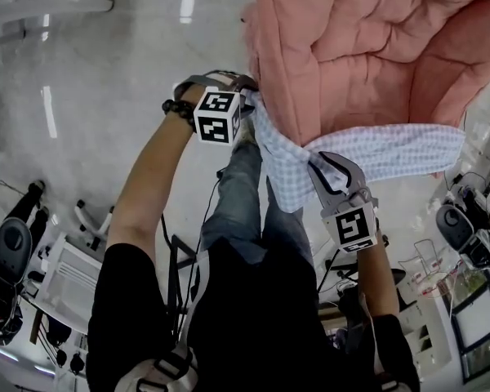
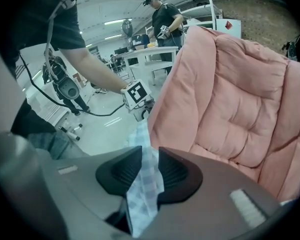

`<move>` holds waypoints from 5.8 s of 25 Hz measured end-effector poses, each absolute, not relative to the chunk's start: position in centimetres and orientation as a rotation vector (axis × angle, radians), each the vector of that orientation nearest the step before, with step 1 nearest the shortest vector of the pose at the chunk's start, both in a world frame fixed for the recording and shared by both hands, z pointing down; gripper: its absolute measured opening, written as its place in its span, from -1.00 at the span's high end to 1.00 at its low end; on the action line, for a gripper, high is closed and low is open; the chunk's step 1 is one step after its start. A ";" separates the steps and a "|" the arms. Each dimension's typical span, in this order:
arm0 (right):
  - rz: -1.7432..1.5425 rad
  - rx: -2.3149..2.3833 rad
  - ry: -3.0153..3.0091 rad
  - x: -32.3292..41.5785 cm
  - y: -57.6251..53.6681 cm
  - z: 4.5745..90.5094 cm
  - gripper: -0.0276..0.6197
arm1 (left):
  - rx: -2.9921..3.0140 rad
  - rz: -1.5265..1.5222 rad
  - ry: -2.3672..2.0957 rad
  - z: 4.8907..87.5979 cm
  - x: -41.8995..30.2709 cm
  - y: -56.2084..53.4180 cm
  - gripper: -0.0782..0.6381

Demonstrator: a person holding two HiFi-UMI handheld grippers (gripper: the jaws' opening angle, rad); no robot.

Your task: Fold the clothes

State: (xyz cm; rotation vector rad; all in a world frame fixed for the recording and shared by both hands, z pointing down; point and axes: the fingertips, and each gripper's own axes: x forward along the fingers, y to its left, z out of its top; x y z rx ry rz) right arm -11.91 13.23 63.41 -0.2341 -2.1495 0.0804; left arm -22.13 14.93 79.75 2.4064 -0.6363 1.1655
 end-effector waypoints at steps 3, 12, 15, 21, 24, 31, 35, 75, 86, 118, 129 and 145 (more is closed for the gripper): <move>0.077 -0.224 -2.153 -12.0 12.9 63.4 0.57 | 2.419 1.172 -0.641 79.6 -22.0 14.9 0.64; 0.055 -0.320 -2.104 -10.8 13.5 64.7 0.54 | 2.333 1.160 -0.782 77.3 -24.5 17.1 0.74; 0.060 -0.360 -2.046 -9.4 13.4 65.3 0.54 | 2.278 1.188 -0.869 74.6 -26.4 18.1 0.74; 0.015 -0.436 -1.959 -7.5 13.8 65.9 0.54 | 2.181 1.258 -1.027 67.5 -28.2 21.2 0.74; 0.020 -0.494 -1.914 -6.2 13.8 66.9 0.55 | 2.130 1.271 -1.108 65.3 -27.6 22.4 0.74; -0.151 -0.464 -1.976 -6.7 12.2 65.2 0.86 | 1.998 1.335 -1.256 62.3 -26.5 26.4 0.74; -0.297 -0.460 -2.059 -8.2 11.2 61.3 0.86 | 1.931 1.319 -1.349 60.7 -26.2 27.9 0.74; -0.562 -0.833 -1.983 5.4 20.2 65.5 0.86 | 1.449 1.007 -1.609 77.6 -9.4 39.2 0.73; -0.500 -0.846 -2.012 5.6 20.1 65.5 0.58 | 1.446 0.874 -1.536 79.7 -6.2 39.3 0.36; -0.247 -0.231 -2.392 9.8 8.9 41.5 0.60 | 1.805 0.753 -1.678 44.7 -2.6 16.6 0.44; -0.110 0.037 -2.400 11.0 4.0 40.0 0.61 | 2.055 0.736 -1.500 41.5 1.8 8.2 0.45; 0.234 0.431 -2.449 9.6 1.7 43.2 0.61 | 2.154 0.919 -1.202 43.6 -0.6 5.8 0.39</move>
